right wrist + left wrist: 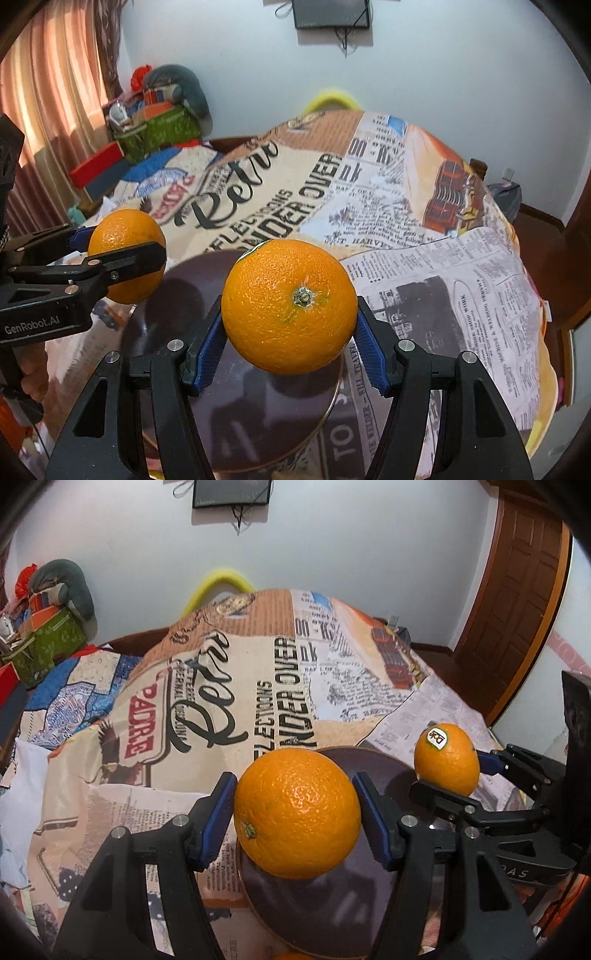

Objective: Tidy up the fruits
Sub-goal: 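Lower both held oranges onto the purple plate and open both tools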

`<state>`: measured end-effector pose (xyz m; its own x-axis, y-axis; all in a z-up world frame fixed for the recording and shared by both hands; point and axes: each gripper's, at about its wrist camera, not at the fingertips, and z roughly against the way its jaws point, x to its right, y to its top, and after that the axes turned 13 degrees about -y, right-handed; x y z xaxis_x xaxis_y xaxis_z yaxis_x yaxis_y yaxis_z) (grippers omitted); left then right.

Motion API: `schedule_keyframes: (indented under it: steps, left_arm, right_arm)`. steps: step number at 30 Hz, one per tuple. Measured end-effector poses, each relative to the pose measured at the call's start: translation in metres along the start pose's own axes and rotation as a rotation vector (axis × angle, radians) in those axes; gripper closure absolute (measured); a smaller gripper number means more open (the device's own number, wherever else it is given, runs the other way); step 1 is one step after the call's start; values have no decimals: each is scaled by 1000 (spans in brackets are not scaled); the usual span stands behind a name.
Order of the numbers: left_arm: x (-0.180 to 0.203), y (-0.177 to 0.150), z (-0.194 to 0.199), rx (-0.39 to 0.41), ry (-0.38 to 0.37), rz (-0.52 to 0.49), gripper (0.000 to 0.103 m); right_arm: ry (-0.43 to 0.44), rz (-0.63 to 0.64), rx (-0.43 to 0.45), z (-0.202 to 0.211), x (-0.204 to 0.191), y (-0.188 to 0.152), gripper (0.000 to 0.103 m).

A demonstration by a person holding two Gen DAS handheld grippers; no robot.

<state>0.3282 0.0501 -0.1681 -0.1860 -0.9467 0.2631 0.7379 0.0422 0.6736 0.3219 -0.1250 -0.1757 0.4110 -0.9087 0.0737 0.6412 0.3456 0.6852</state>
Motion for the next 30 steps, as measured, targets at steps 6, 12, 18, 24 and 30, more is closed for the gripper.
schedule_keyframes:
  steps: [6, 12, 18, 24, 30]
  left_arm:
    - [-8, -3, -25, -70, -7, 10, 40]
    - [-12, -5, -40, -113, -10, 18, 39]
    - [-11, -5, -42, -120, -2, -4, 39]
    - [-14, -4, -40, -137, -16, 22, 39]
    - [-11, -2, -21, -92, -22, 33, 38]
  right_arm:
    - [51, 17, -84, -17, 0, 3, 42]
    - [70, 57, -133, -26, -6, 3, 42]
    - [75, 71, -177, -35, -10, 2, 41]
    - [75, 80, -181, -35, -12, 1, 35]
    - [72, 74, -146, -22, -11, 2, 32]
